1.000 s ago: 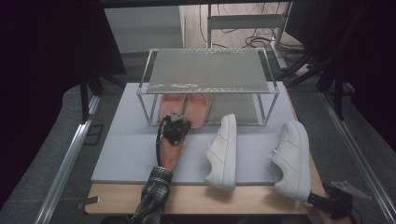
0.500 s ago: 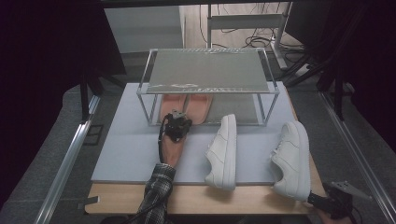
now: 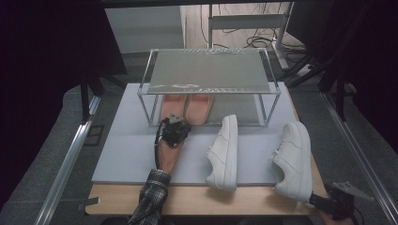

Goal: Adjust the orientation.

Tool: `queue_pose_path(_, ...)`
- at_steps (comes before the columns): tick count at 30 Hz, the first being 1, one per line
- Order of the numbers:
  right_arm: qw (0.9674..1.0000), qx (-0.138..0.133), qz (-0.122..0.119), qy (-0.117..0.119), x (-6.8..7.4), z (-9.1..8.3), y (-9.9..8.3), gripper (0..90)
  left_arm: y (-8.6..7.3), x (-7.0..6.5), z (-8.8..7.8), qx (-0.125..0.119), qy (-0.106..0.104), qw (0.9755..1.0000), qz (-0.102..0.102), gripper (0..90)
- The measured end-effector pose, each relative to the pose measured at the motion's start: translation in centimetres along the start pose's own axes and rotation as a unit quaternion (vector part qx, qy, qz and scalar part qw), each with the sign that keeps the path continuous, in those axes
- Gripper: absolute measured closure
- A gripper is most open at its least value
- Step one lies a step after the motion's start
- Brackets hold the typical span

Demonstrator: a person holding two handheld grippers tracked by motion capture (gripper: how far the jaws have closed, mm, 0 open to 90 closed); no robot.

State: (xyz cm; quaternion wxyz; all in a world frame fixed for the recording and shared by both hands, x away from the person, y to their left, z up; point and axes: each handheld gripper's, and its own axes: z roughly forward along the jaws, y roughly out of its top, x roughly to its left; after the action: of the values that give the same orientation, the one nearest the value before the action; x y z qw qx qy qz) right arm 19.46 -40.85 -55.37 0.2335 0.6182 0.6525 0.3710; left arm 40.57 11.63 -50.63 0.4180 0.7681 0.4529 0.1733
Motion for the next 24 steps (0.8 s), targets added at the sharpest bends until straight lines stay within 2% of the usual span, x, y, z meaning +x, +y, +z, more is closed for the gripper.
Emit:
queue_pose_path(3, 1.0000, 0.000, 0.000, 0.000, 0.0, 0.0, 0.0, 15.7, -0.2, -0.1, -0.6, 0.000, -0.006, 1.0000, -0.004, 79.8)
queue_pose_path(6, 1.0000, 0.000, 0.000, 0.000, 0.0, 0.0, 0.0, 15.7, -0.4, -0.1, -1.2, 0.002, -0.007, 1.0000, 0.006, 76.8)
queue_pose_path(9, 1.0000, 0.000, 0.000, 0.000, 0.0, 0.0, 0.0, 15.7, -0.6, -0.1, -1.7, 0.002, -0.006, 1.0000, 0.007, 73.4)
queue_pose_path(16, 1.0000, 0.000, 0.000, 0.000, 0.0, 0.0, 0.0, 15.7, -1.0, -0.2, -2.8, 0.003, -0.003, 0.9998, 0.019, 60.6)
queue_pose_path(24, 1.0000, 0.000, 0.000, 0.000, 0.0, 0.0, 0.0, 15.7, -1.4, -0.6, -4.3, 0.004, -0.009, 0.9997, 0.023, 48.3)
